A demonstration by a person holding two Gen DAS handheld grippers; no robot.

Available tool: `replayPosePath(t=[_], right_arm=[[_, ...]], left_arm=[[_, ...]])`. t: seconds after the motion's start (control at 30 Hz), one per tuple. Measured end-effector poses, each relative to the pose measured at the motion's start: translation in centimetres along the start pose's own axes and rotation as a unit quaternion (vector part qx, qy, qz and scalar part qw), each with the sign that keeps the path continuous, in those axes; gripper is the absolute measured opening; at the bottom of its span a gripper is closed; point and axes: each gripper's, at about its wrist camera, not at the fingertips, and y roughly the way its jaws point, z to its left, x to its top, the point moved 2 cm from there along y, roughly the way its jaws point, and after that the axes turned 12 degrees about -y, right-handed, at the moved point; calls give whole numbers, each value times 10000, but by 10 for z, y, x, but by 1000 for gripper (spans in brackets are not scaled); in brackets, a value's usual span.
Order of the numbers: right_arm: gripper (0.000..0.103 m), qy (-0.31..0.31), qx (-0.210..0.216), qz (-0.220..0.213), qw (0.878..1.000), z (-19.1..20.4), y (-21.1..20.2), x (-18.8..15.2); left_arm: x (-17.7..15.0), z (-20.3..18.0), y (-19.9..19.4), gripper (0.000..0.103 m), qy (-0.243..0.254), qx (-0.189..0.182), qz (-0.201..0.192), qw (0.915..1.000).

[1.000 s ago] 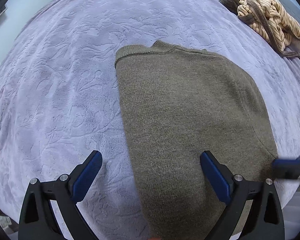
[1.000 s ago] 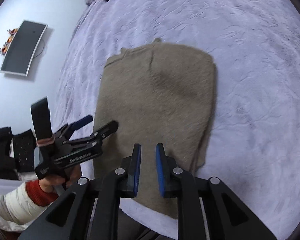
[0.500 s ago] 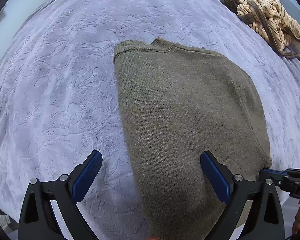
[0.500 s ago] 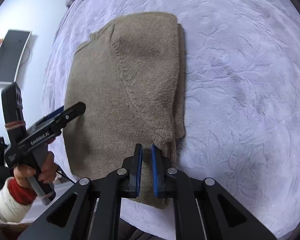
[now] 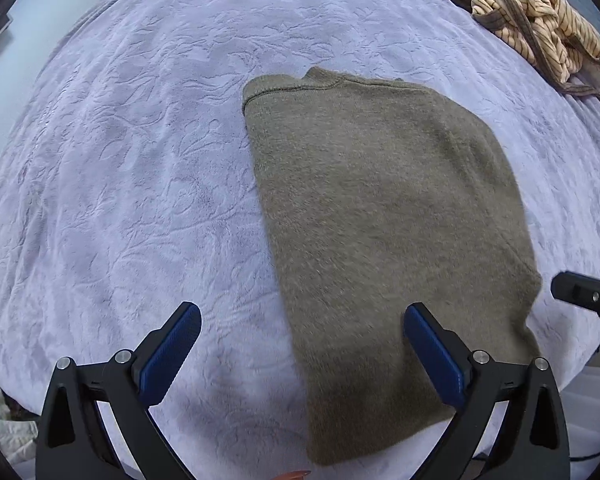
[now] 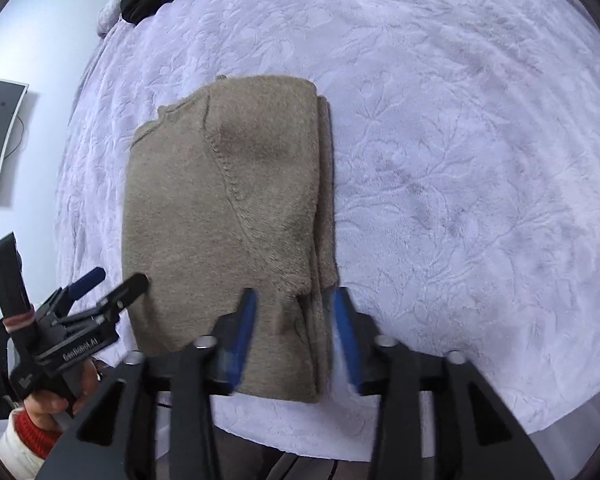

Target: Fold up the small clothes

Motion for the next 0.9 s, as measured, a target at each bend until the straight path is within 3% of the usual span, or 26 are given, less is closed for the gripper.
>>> replayPosePath(t=[0.17,0.23,0.37,0.5,0.67,0.9], right_arm=[[69,-228,-162,-64,9996,21,-9,13],[78,-374,-278,-77,9989,30,-10,18],[81,-534,-464,-78,9975,40,-13,23],[91,-674,-697,-131,9952,46,-20,24],[91,-804,-959,-108,9921,53,-22,23],[92,-723,-1009,-91,9922,57,-22,25]], left_arm=[[-3,-2,-19,102,-176,-12,-80,9998],[-2,-1,-26,102,-296,-21,-112,9995],[-1,-1,-35,102,-437,-12,-101,9990],[-2,-3,-41,102,-430,42,-126,9990],[-2,-4,-45,102,-421,20,-101,9991],[0,0,-51,102,-448,32,-95,9989]])
